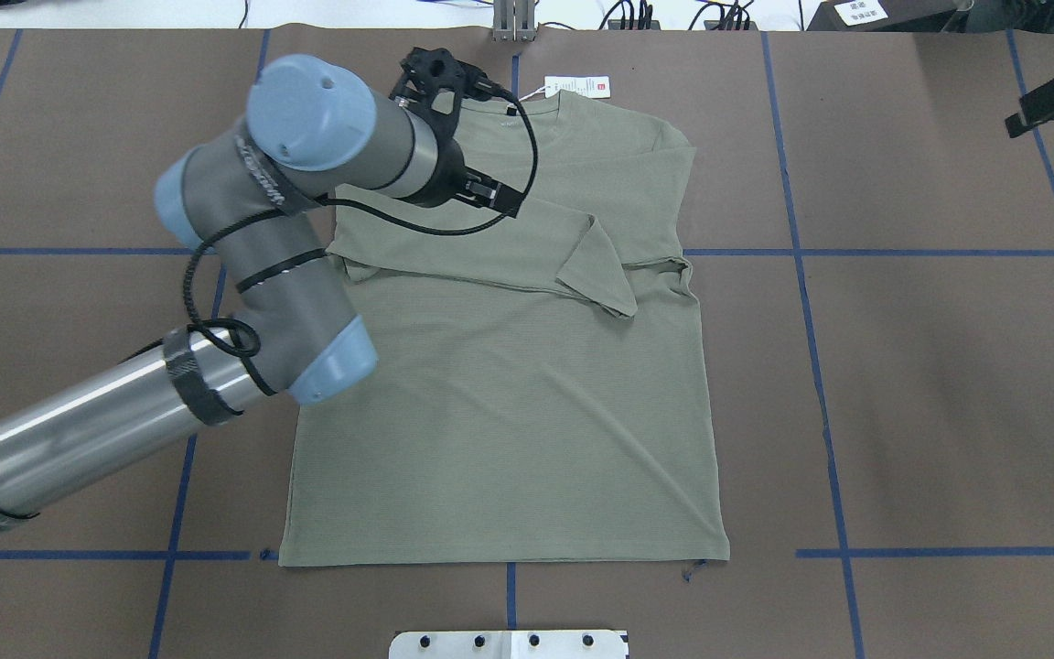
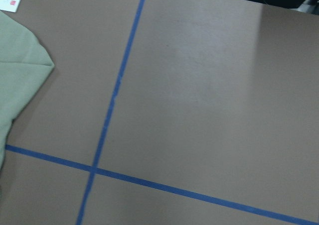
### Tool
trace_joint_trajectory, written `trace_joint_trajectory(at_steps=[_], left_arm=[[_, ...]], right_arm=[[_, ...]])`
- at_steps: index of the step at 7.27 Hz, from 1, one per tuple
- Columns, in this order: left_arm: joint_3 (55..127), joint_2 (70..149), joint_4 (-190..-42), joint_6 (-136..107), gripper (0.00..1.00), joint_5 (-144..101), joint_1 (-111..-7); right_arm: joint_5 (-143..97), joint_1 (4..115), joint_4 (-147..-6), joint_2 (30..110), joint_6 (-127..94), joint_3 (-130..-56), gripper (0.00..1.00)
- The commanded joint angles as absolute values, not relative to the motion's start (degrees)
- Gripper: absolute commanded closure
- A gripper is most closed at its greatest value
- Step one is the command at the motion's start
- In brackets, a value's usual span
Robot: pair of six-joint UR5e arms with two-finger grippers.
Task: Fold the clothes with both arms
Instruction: 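Release the sleeve and raise the left gripper away while the right gripper reaches in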
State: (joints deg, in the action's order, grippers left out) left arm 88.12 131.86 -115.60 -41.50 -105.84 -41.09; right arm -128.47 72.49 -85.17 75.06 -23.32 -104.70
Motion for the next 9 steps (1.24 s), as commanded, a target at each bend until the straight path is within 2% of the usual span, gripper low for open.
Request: trace_joint_trajectory(at_steps=[1,3,5,7,9], left_arm=[[100.8,120.5,-109.0,-30.2,0.0,-108.8,-48.0],[105.3,111.3,-110.0,-25.1,0.0,-112.6,-53.5],[105.6,108.9,-110.8,-22.9,0.0,-117.8,-56.9],[105.6,103.9,-118.4,-21.8,0.0,-120.6,-57.8],[105.6,103.8,-118.5,-22.4,0.0,-121.3,-57.7]], right_arm=[[-117.9,59.0,-82.4,67.3,-43.2,-104.6,0.02],[-106.1,47.9,-88.3,56.8,-55.3,-99.0,0.01],[-94.2,39.2,-94.6,47.6,-59.5,-91.9,0.05],[-88.0,34.2,-94.7,36.0,-63.6,-76.1,0.09],[-85.1,31.4,-94.7,35.2,-63.8,-72.5,0.15]])
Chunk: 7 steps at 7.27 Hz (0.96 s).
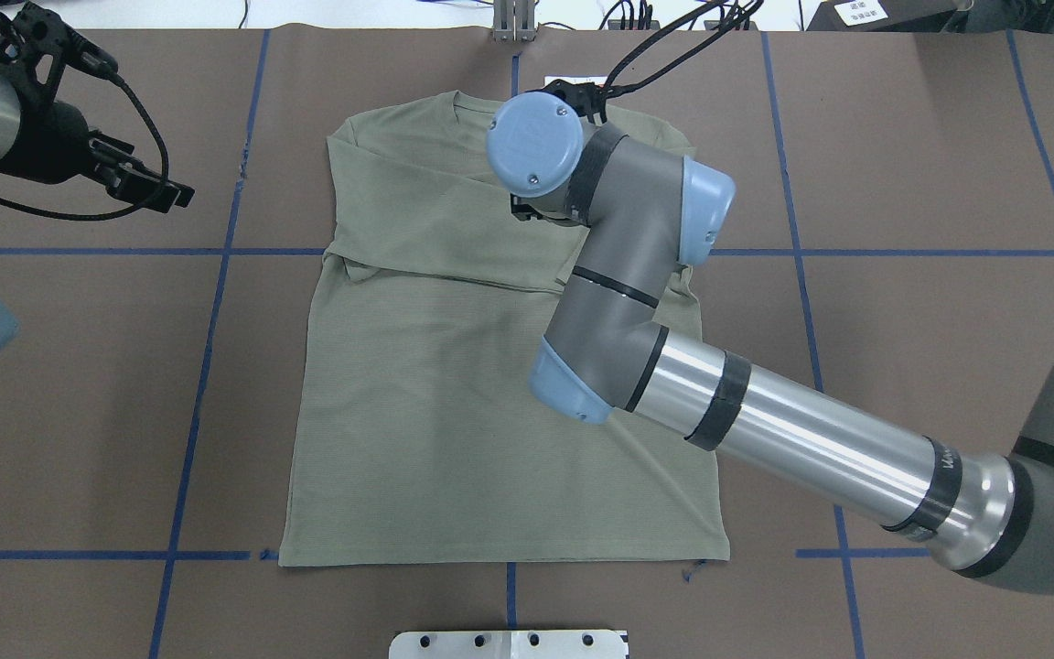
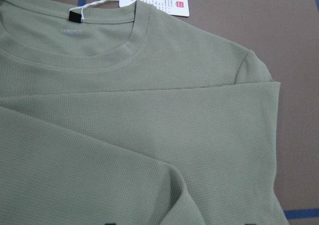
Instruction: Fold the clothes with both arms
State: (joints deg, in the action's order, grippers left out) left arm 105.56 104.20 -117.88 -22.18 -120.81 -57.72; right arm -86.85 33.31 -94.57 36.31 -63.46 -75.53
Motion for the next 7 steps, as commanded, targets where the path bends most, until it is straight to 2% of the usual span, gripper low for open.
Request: trace_joint_trajectory(at_steps=[1,6,7], left_arm=[[105.6,103.8,-118.5,-22.6,0.0,-121.3,-57.7],[105.6,103.7,-118.5,-22.7,0.0,-121.3,-57.7],[105.6,103.7,-118.5,-22.7,0.0,-121.3,-57.7]], right_arm=[[-82.7,29.7,-94.7,35.2,-62.9,-71.4,0.15],[-78.8,26.9,-97.8,34.9,-59.1,-70.1,0.36],[-78.4,26.5,-97.8,34.7,-59.1,-69.4,0.36]])
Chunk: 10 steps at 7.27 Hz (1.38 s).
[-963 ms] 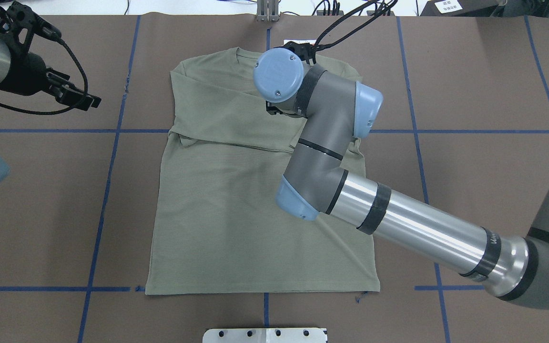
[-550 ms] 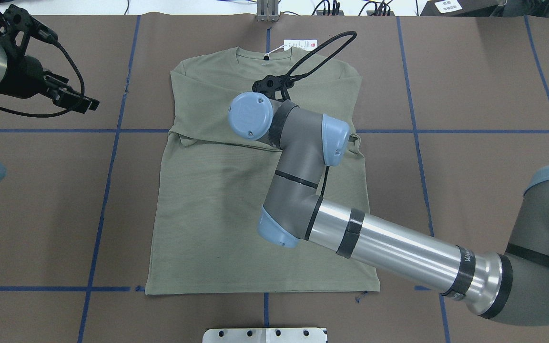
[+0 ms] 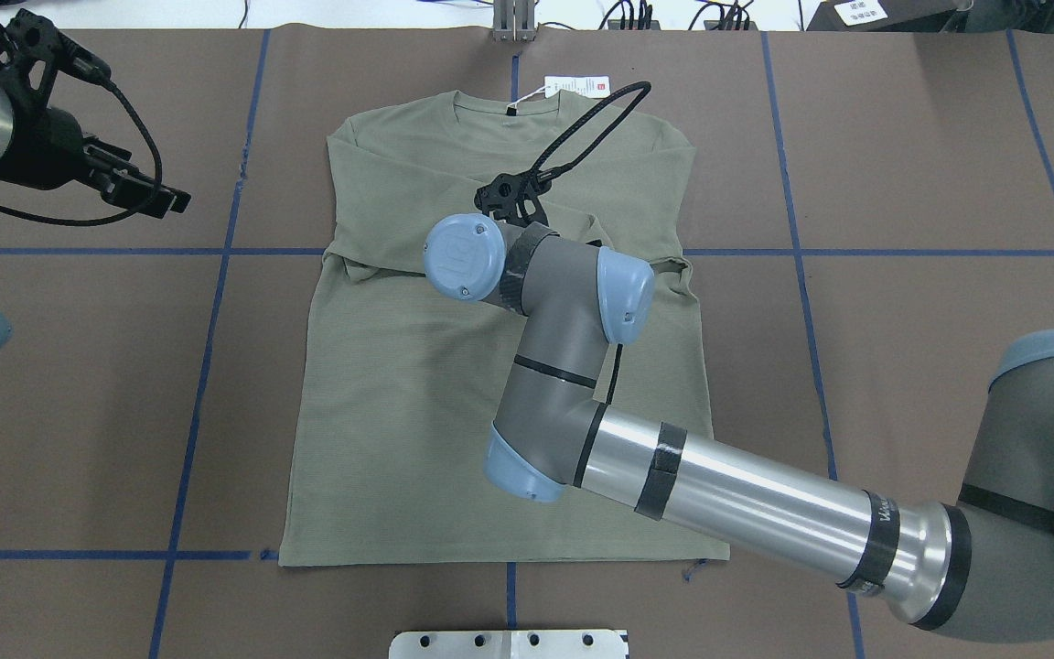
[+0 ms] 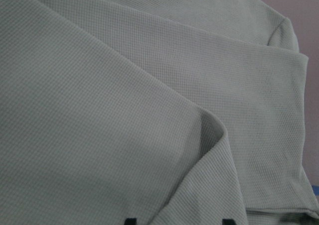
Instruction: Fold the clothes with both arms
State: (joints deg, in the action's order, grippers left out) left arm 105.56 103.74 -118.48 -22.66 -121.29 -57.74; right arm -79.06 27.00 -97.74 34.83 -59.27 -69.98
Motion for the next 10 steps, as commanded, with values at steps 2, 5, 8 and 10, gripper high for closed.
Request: trace_joint_trajectory(at_steps=[2,5,8,10], left_arm=[[105.6,103.7,-118.5,-22.7,0.0,-121.3,-57.7],[105.6,103.8,-118.5,-22.7,0.0,-121.3,-57.7],[105.6,103.8,-118.5,-22.7,0.0,-121.3,-57.7],[105.6,104.0,-118.5,-23.1,0.0,-121.3,-57.7]], right_arm=[[-78.4,26.5,-97.7,34.4,-59.2,-69.3,0.38],[-78.5,26.5,-97.7,34.6,-59.3,-69.3,1.0],[-78.7,26.5,-97.7,34.3,-59.9,-69.9,1.0],[-80.6,30.2,-99.7,37.4,-55.8,-75.4,1.0]])
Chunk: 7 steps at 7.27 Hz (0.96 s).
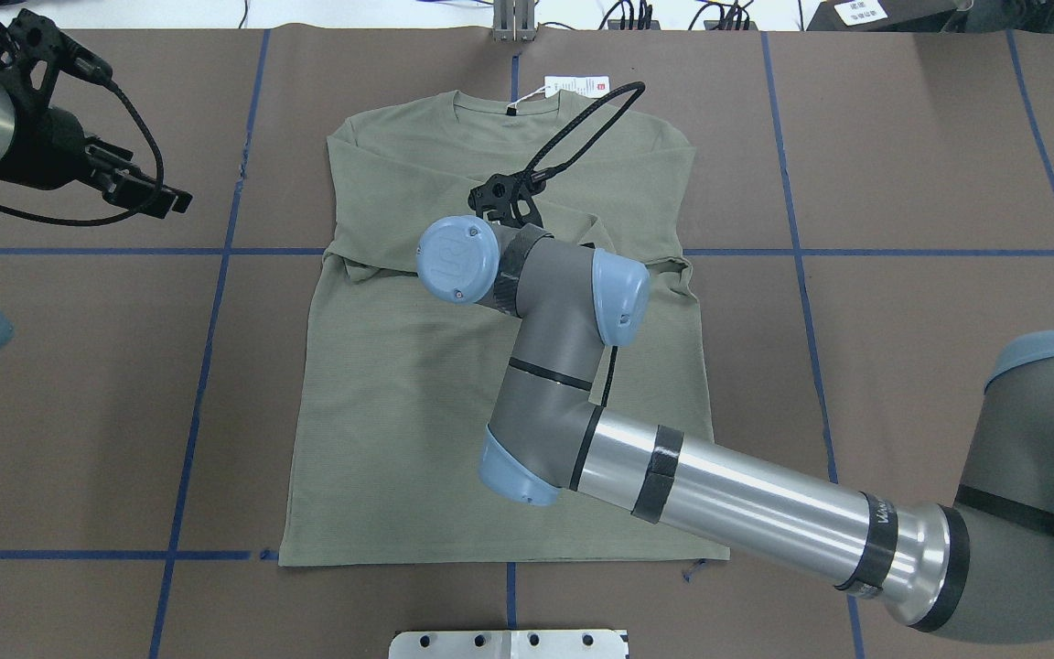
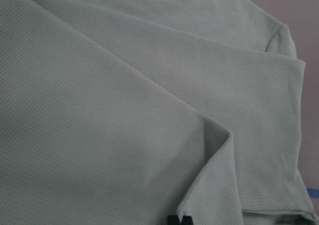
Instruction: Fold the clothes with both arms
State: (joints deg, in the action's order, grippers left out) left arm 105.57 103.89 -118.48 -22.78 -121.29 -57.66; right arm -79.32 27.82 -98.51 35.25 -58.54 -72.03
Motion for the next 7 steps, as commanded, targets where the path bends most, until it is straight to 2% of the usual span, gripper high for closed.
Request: trace_joint_trajectory(at_steps=[1,3,5,6,7], left_arm=[[105.6,104.1,-118.6,-24.2,0.0,-121.3,-57.6],[105.6,104.1,-118.6,-24.8,0.0,-121.3,-57.5],[105.6,104.1,-118.7,-25.1,0.0,-121.2,-57.4],[105.6,104.1,-118.7,-25.1,0.0,-121.2,-57.4],[105.6,104.1,-118.7,-25.1,0.0,-121.2,-57.5]], right_arm=[[-81.5,33.0,-99.8,41.7,-51.3,-80.1,1.0],[-81.5,36.5,-99.1,47.7,-44.6,-83.3,1.0],[-81.4,36.9,-99.0,48.2,-44.5,-83.1,1.0],[-81.1,36.8,-98.5,48.3,-45.0,-82.9,0.07],[-81.0,36.7,-92.2,48.4,-45.5,-82.4,0.0]])
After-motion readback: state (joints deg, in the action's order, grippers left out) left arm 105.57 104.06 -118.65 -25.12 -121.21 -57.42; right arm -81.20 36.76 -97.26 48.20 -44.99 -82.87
